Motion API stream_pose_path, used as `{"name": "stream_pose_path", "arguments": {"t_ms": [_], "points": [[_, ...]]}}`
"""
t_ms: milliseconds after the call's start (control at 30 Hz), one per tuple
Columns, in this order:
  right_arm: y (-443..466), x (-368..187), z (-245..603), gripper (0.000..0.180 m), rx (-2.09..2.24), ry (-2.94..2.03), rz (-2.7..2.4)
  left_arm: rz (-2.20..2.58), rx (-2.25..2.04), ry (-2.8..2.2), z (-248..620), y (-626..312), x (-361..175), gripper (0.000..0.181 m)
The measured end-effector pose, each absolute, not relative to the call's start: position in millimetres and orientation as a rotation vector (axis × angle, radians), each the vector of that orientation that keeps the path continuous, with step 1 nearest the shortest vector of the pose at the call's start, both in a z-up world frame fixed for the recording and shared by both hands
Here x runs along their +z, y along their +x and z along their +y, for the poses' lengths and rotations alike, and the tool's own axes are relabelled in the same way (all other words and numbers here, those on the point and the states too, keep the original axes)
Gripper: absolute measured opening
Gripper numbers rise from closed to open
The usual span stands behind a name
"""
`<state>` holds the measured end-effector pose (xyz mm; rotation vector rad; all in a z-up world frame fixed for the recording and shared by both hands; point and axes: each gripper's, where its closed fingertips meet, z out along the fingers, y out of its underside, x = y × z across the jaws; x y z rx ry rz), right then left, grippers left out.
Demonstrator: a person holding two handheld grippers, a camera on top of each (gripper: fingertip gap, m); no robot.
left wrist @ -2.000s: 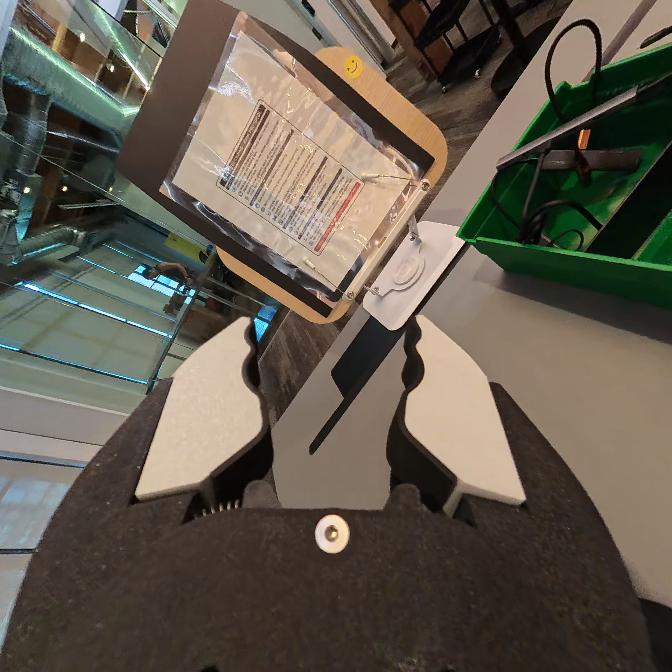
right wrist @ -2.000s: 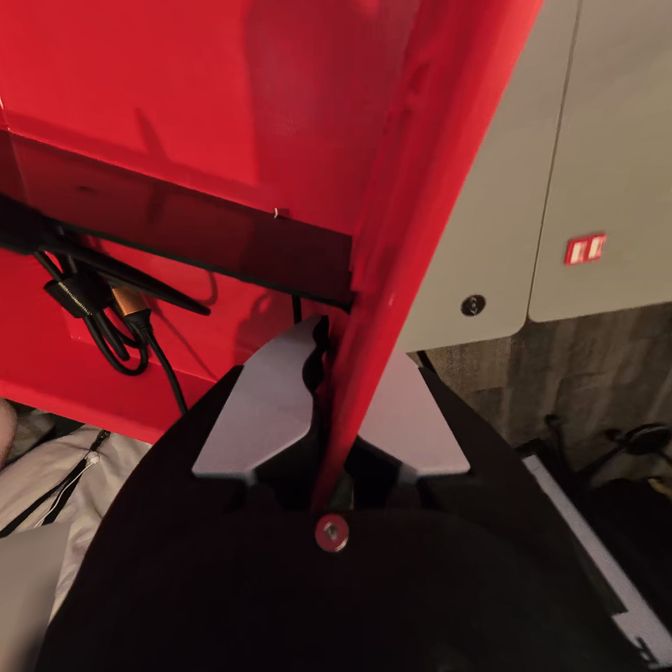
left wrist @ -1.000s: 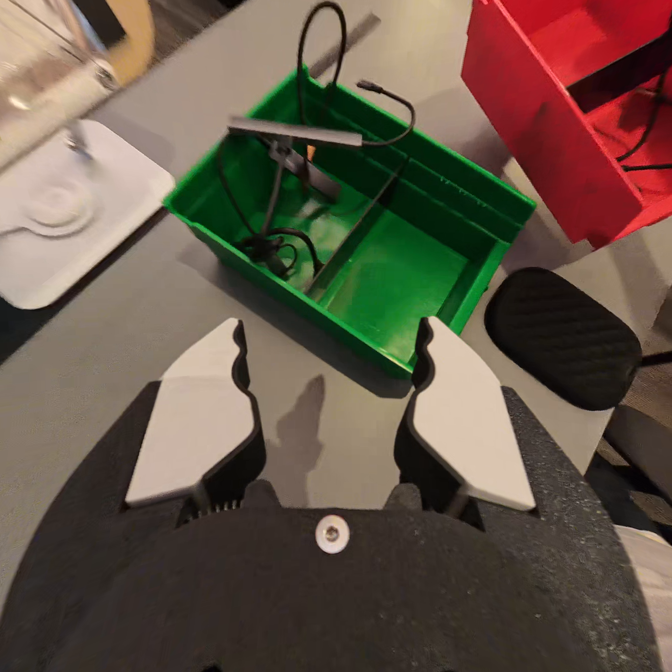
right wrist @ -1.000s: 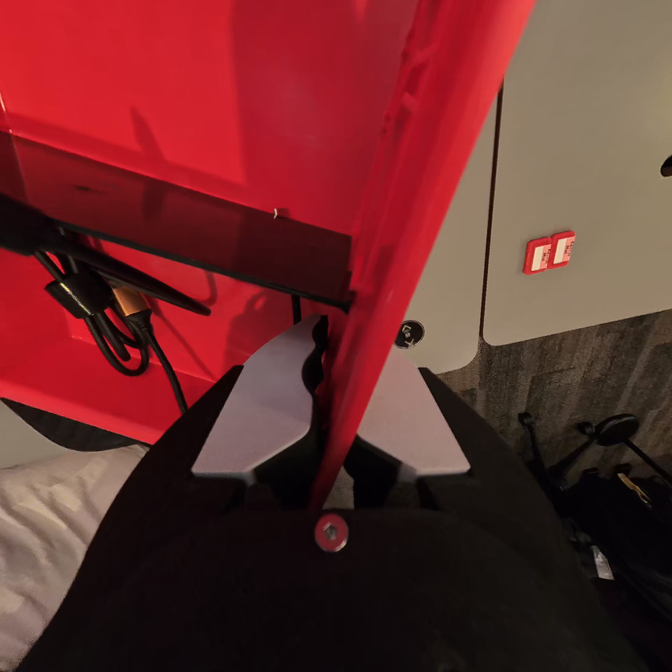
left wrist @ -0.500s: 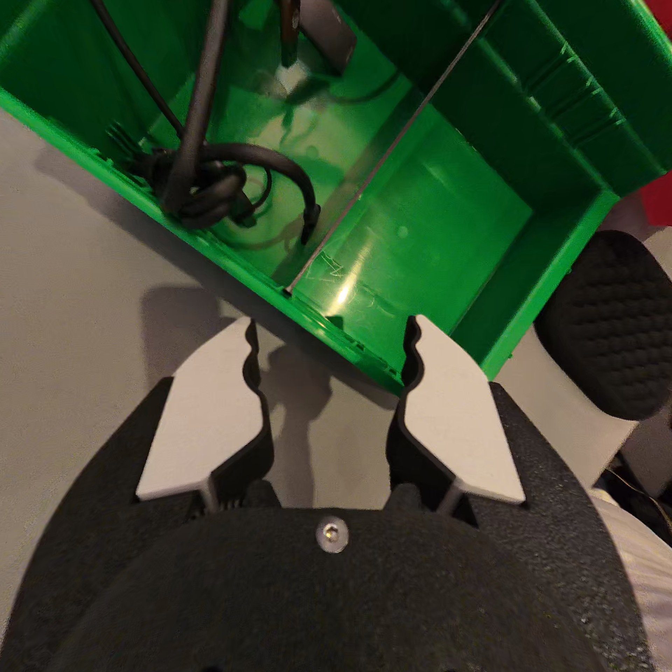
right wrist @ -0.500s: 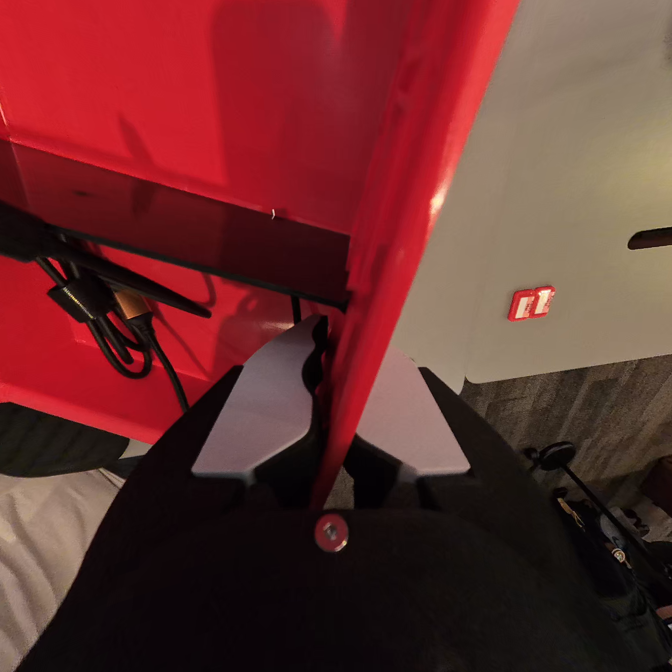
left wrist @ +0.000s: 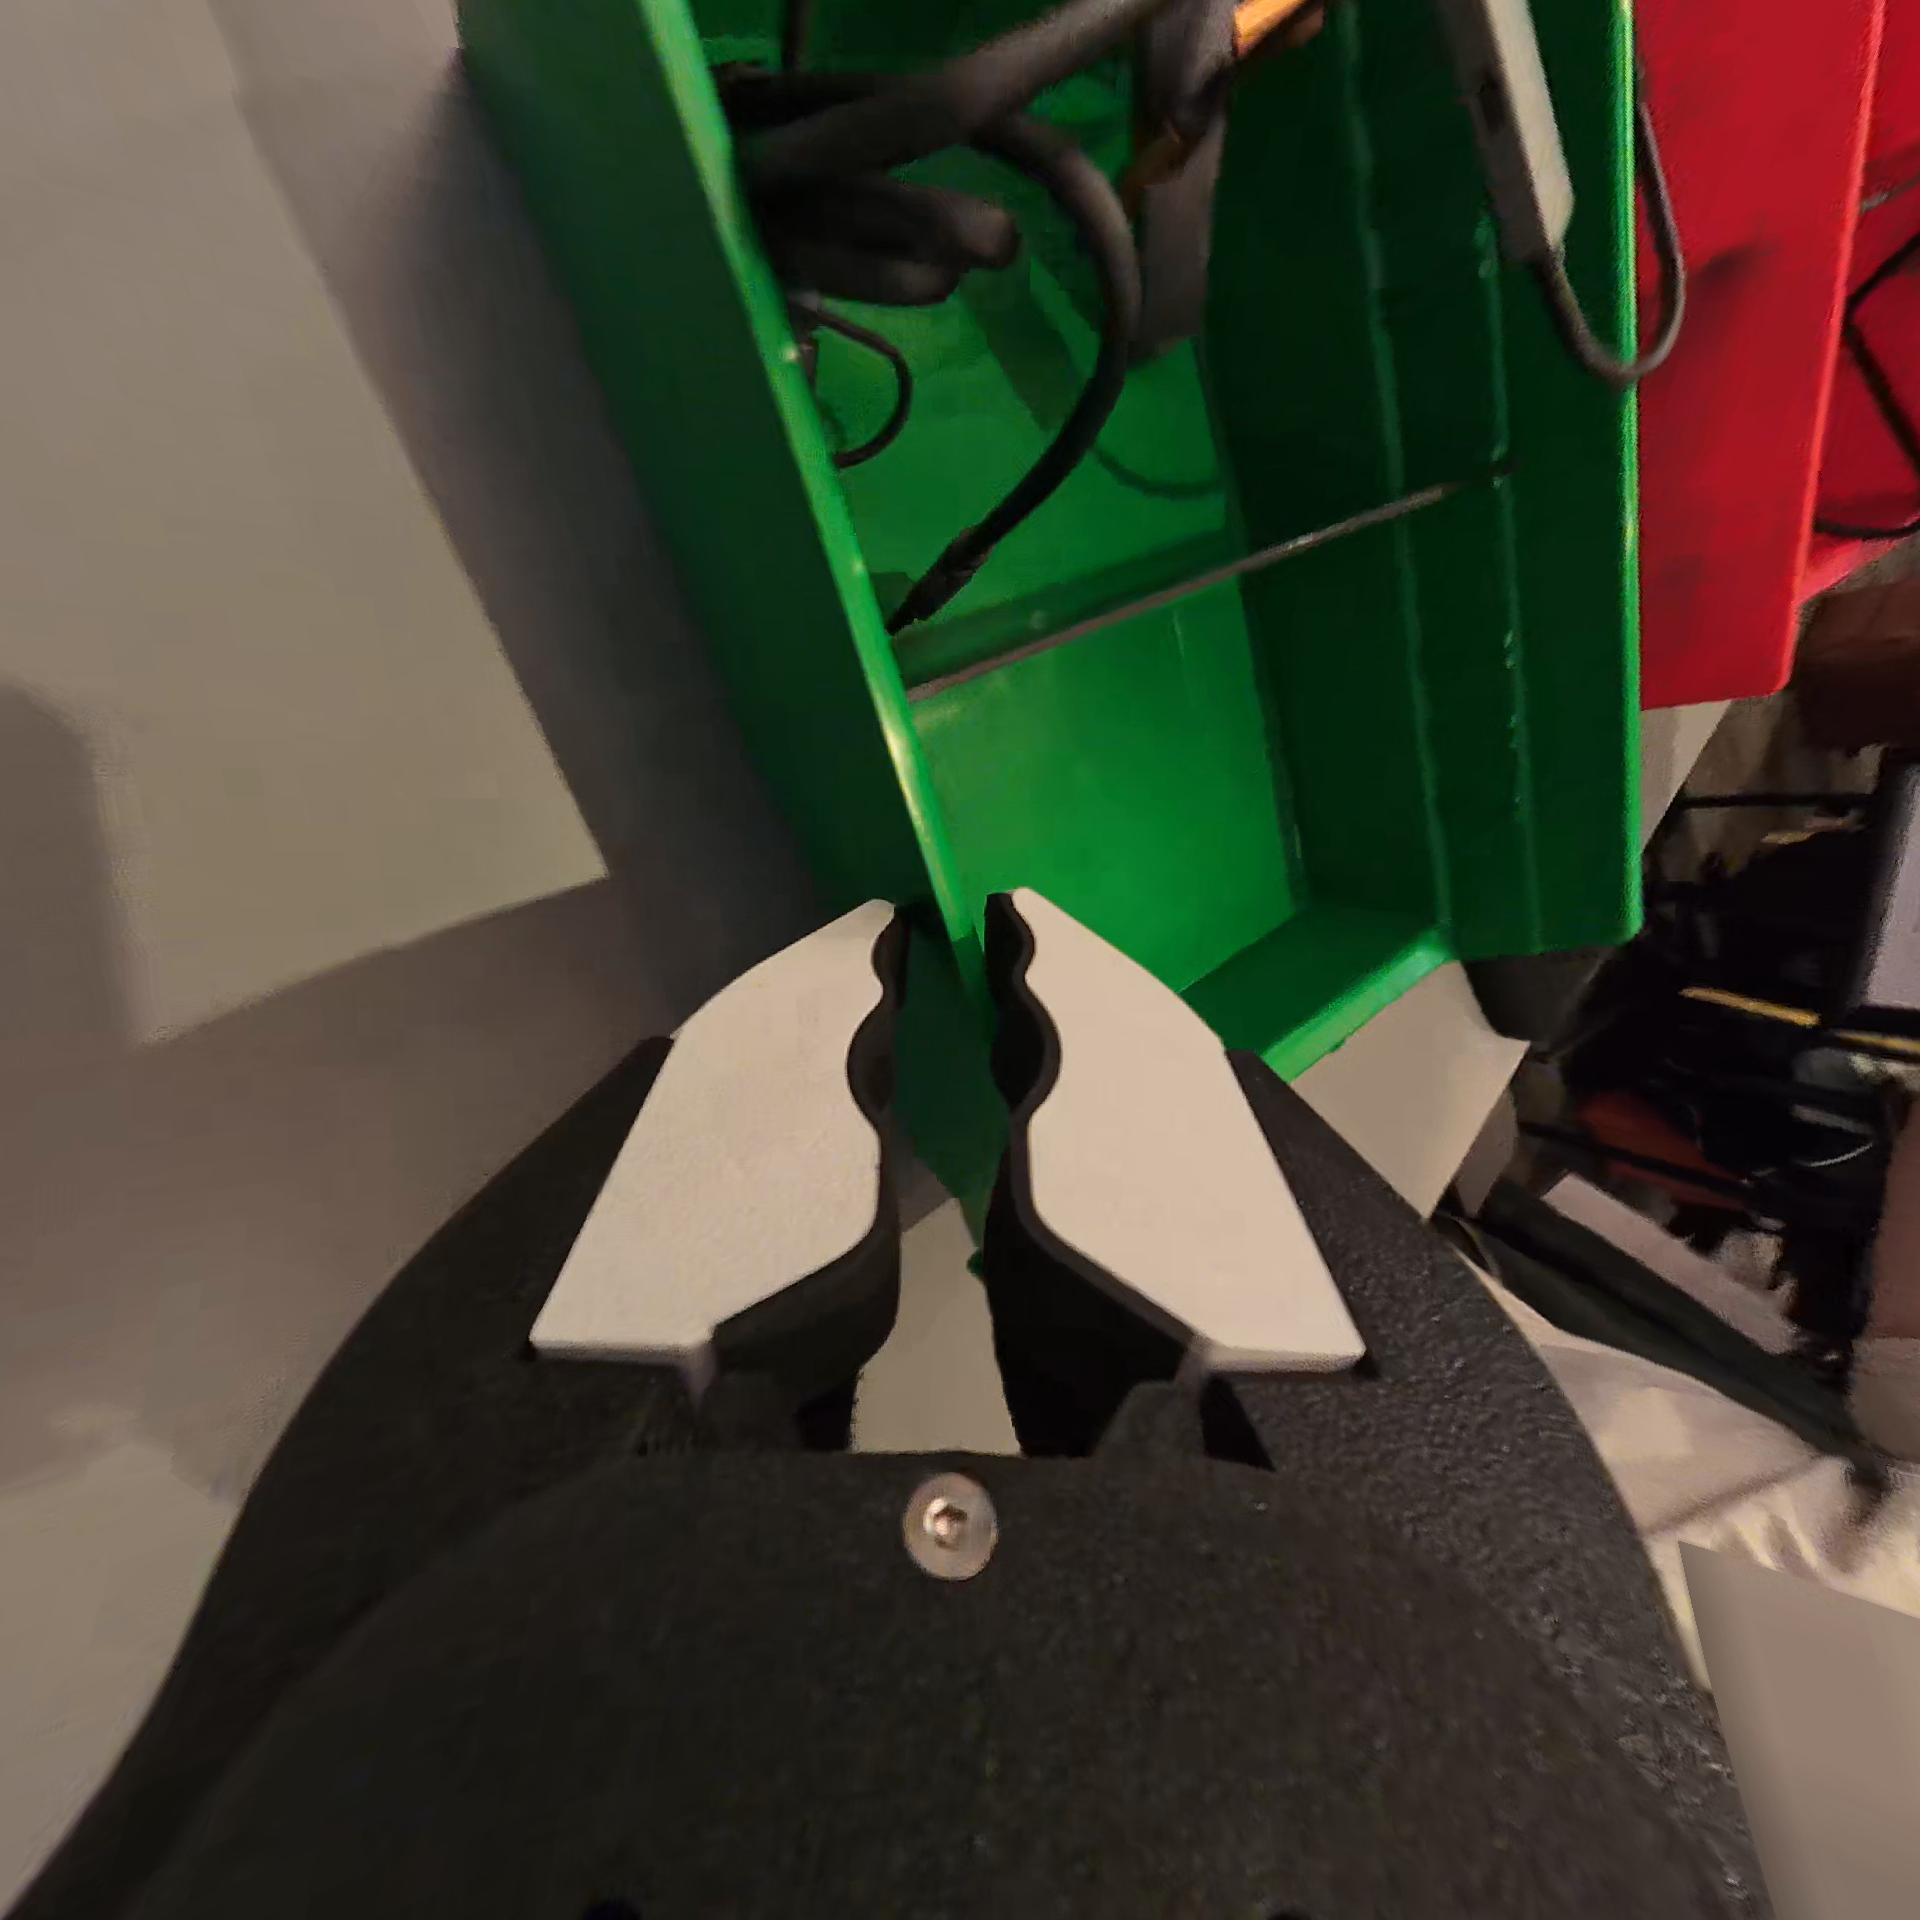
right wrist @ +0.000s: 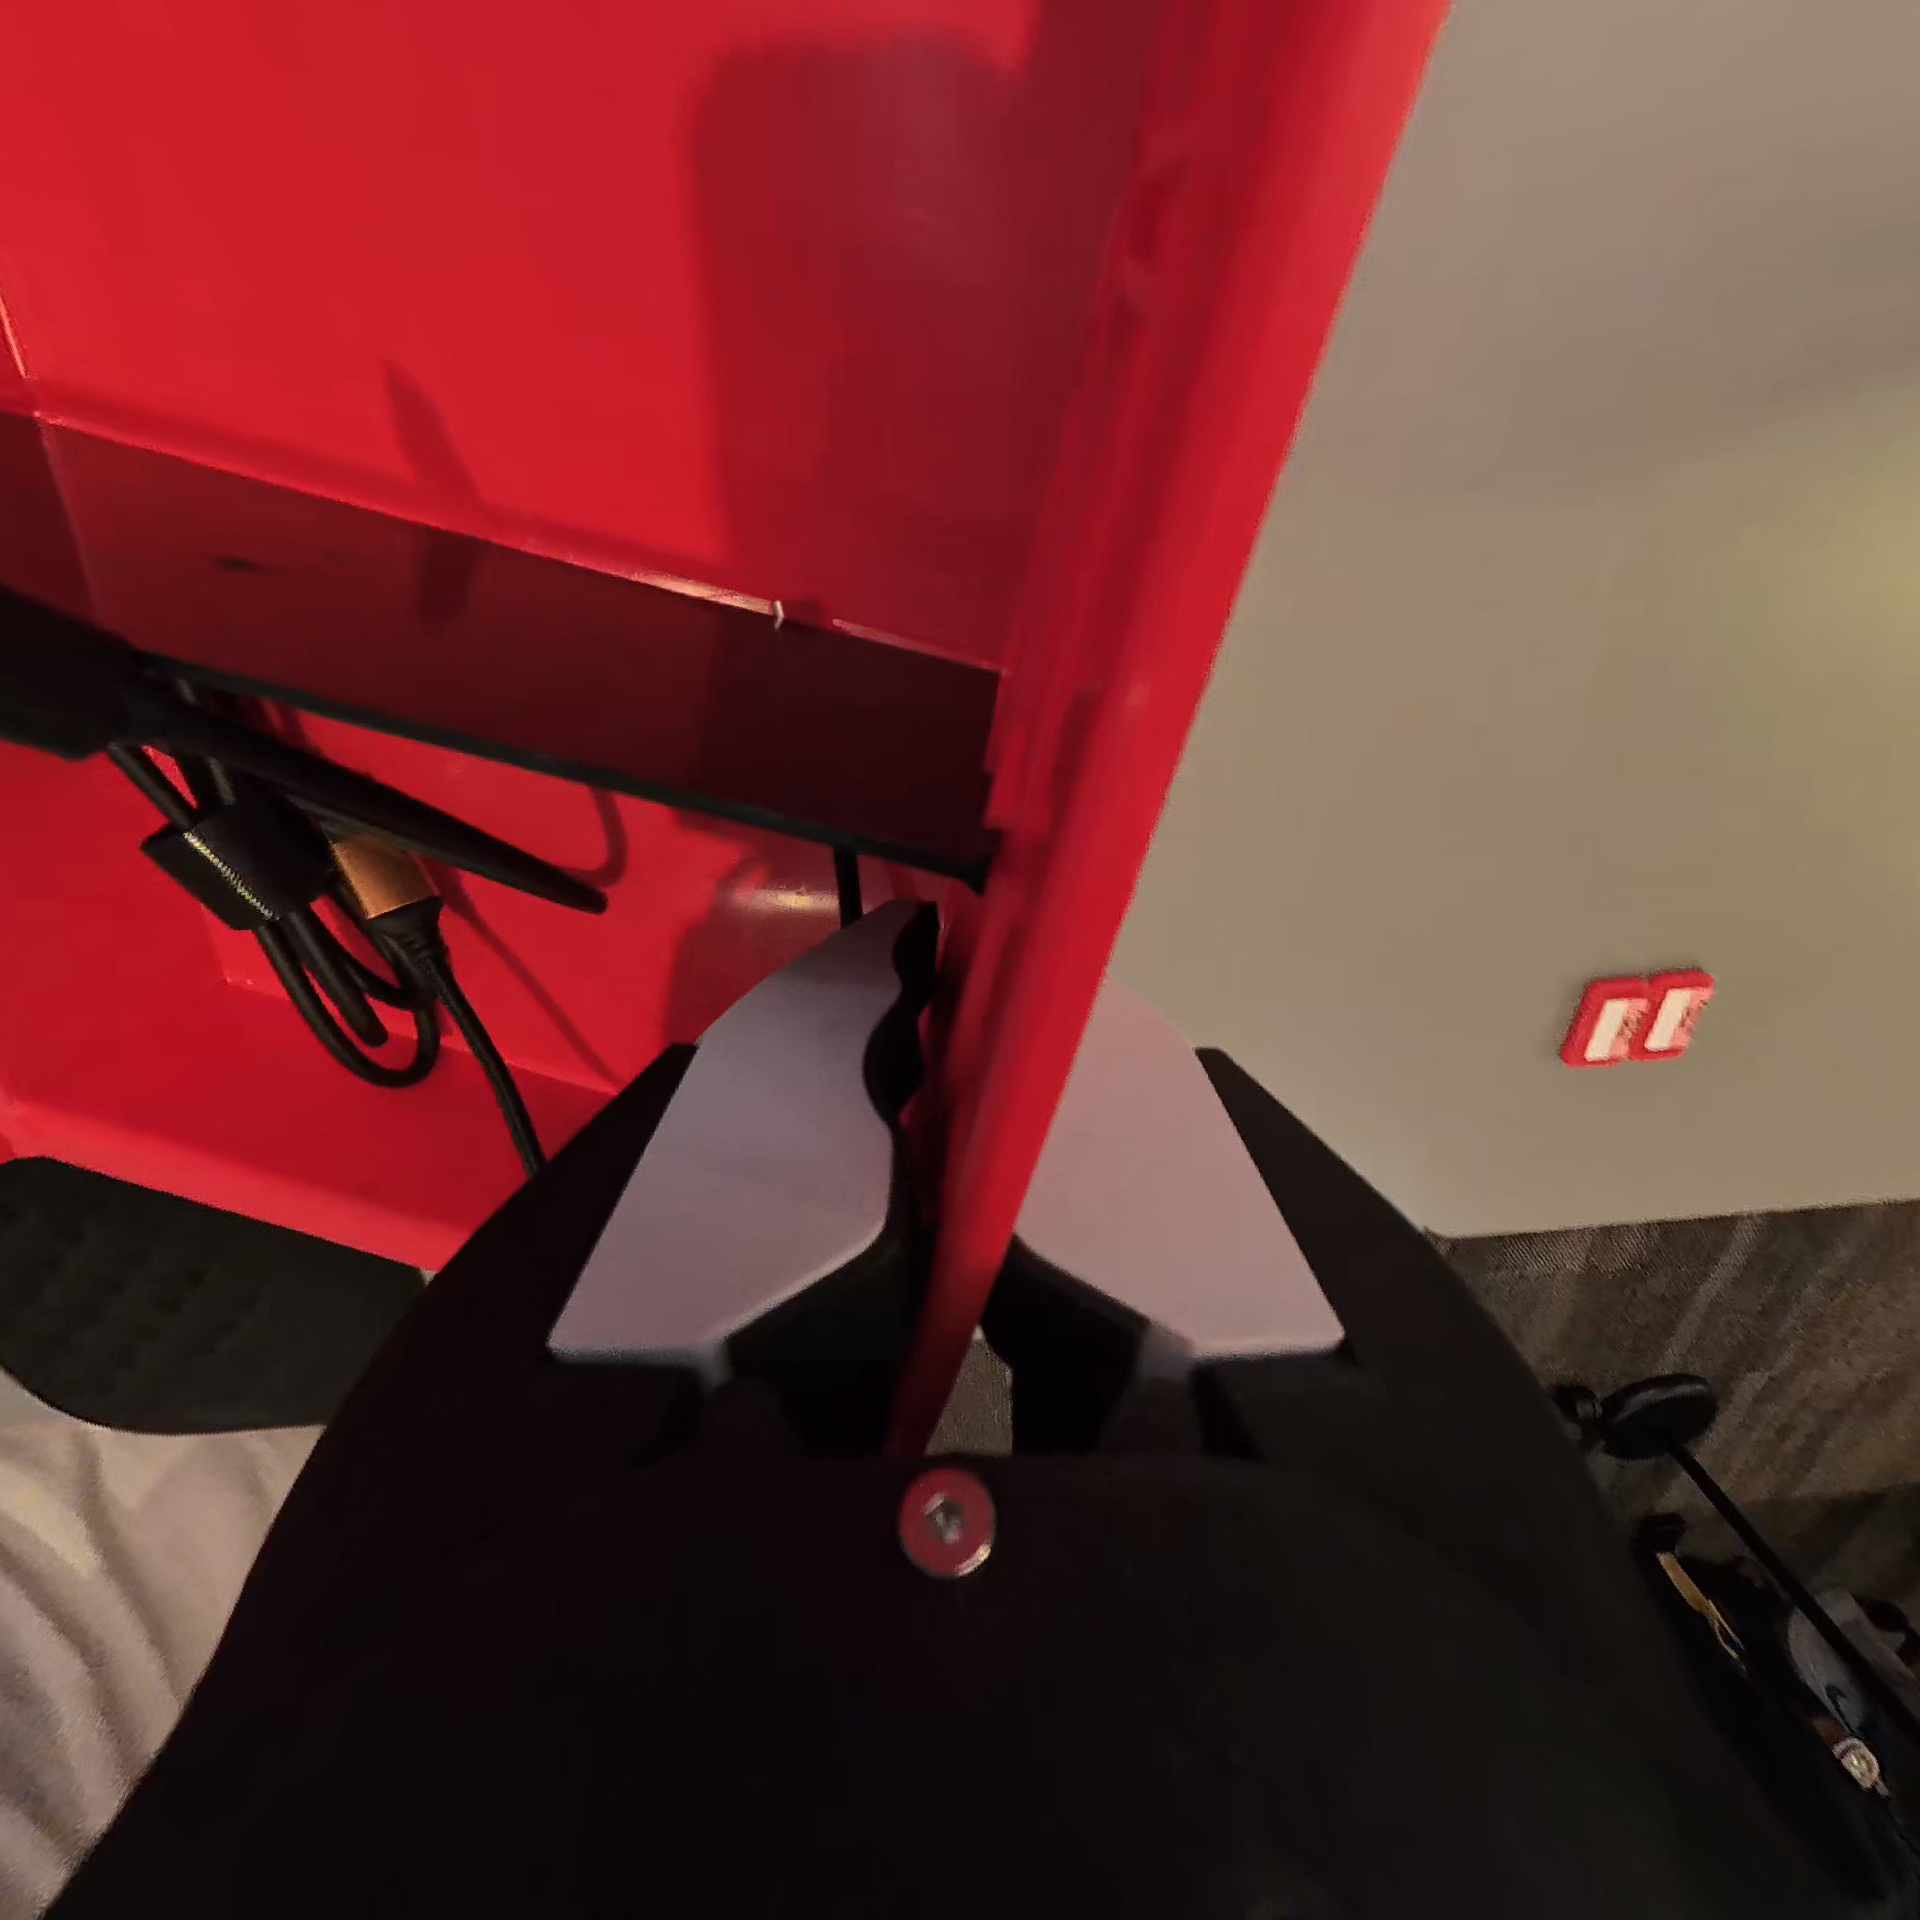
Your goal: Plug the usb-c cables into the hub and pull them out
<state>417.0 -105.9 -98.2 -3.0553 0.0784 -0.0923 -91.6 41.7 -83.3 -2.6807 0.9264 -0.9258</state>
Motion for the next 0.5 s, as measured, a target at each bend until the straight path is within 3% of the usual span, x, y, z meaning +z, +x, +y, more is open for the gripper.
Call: {"name": "stream_pose_path", "arguments": {"t_ms": [500], "points": [[329,-145,-30,0.004,0.289,-3.067,-0.07,0.032,-0.626,-2.658,70,-359,-80,0.01]]}}
